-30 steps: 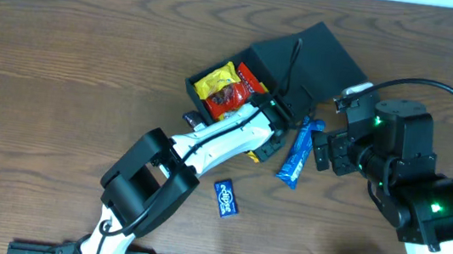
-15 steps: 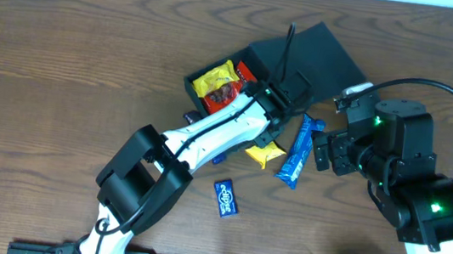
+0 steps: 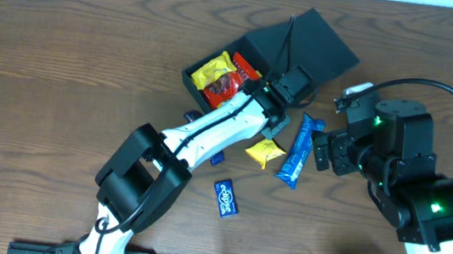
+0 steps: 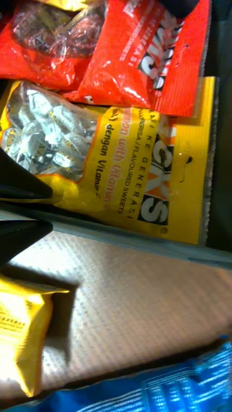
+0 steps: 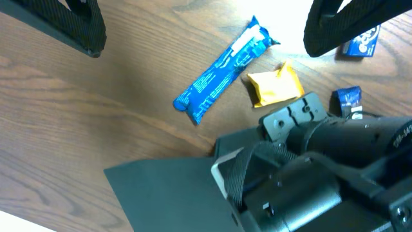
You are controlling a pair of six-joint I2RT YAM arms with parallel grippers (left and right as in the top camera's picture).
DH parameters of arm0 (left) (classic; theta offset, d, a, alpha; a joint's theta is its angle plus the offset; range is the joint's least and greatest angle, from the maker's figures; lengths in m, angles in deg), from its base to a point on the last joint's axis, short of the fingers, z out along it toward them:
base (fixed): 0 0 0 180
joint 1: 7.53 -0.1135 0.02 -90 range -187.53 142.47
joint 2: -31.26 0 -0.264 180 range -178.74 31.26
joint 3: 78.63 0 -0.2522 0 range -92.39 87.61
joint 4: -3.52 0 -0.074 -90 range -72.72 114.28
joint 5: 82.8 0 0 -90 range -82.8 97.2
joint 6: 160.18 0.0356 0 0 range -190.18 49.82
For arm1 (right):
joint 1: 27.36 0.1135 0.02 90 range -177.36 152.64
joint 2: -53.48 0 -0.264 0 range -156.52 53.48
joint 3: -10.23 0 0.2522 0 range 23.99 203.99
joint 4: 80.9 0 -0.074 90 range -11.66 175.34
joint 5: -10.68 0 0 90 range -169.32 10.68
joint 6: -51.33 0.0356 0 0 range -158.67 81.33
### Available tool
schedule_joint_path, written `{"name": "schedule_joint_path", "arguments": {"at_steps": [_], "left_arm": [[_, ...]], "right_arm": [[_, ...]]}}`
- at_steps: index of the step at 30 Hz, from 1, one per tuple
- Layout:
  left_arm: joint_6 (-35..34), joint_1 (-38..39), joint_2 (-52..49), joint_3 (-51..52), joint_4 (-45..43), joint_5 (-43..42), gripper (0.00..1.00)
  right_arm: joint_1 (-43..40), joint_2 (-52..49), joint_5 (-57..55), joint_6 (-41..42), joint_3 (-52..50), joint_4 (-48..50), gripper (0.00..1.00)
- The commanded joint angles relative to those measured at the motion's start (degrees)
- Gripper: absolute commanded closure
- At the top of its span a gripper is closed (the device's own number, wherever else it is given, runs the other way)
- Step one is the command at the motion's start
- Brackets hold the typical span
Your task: Pack container
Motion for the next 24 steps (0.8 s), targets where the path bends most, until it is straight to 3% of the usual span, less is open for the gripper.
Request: {"name": "schedule_joint_path", "arguments": {"at_steps": [1,14,18,21,24], "left_arm": [[-2.2,-1.4,1.8,-1.2,-1.4,1.3,0.87],[-23.6,-2.6,1.8,-1.2,-8.4,1.7,0.93],[-23.5,-2.6,1.8,-1.2,-8.2,1.7,0.92],[-19.7,-2.6,1.9,-1.3,-8.1,1.7,0.90],[-18.0,-2.6,2.6,-1.5,-8.2,1.7,0.81]], "right_arm": [[-0.6,0.1,-0.4,-0.8,-0.1,0.0,0.01],[-0.6,0.1,-0.4,-0.8,-0.1,0.0,0.01],[-0.6,0.1,-0.4,-0.8,-0.1,0.0,0.01],[-0.6,0.1,-0.4,-0.8,-0.1,0.0,0.01],[-0.6,0.1,-0.4,-0.8,-0.1,0.0,0.01]]}}
